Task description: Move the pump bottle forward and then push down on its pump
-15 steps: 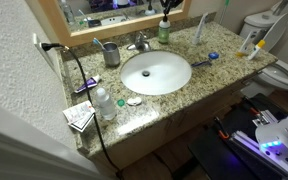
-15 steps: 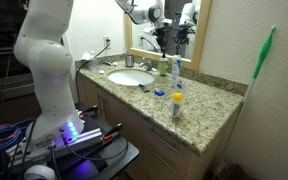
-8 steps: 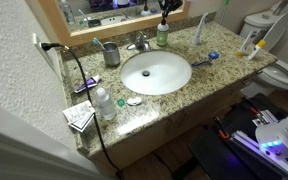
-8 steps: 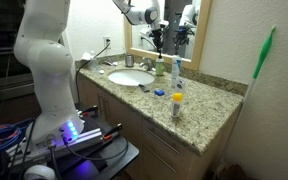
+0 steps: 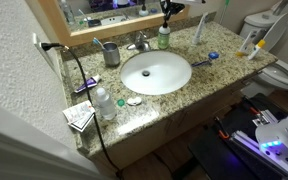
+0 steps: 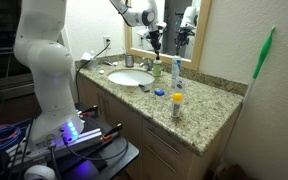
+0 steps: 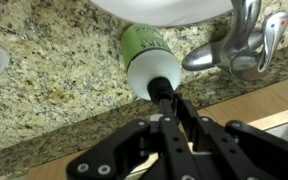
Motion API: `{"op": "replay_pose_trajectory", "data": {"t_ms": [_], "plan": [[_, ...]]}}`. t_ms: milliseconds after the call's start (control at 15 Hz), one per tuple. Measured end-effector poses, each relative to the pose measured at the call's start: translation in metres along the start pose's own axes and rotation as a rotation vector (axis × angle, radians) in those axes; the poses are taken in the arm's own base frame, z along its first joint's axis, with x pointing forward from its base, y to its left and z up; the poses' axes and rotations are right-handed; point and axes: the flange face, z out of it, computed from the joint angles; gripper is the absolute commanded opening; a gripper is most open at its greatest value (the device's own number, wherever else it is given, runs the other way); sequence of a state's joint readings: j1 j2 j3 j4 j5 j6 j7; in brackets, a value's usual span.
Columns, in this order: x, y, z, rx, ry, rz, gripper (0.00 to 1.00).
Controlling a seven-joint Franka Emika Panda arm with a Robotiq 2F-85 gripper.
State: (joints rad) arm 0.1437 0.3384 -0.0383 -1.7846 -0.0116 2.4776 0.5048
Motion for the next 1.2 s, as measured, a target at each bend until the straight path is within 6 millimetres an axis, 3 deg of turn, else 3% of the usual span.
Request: {"op": "replay_pose_trajectory", "data": {"t_ms": [200,267,400,867,1000,1133,1200], "plan": [[0.0012,0.0024,0.0002,0.000,0.004,0.018,0.08],[0.0012,0.0024,0.0002,0.000,0.005,0.020,0.40],[0.0009,0.0020,0.0002,0.000,0.005,0.027,0.45],[0.0013,0.0073,0.0025,-0.015,0.007,0.069,0.95],[0.0032,0.0100,0.0009,-0.018,0.011,0.079,1.00],[0.0033,0.0101,-0.0034,-0.007,0.000,0.079,0.97],[0.0036,0.0095,-0.0056,-0.003,0.001,0.077,1.00]]}}
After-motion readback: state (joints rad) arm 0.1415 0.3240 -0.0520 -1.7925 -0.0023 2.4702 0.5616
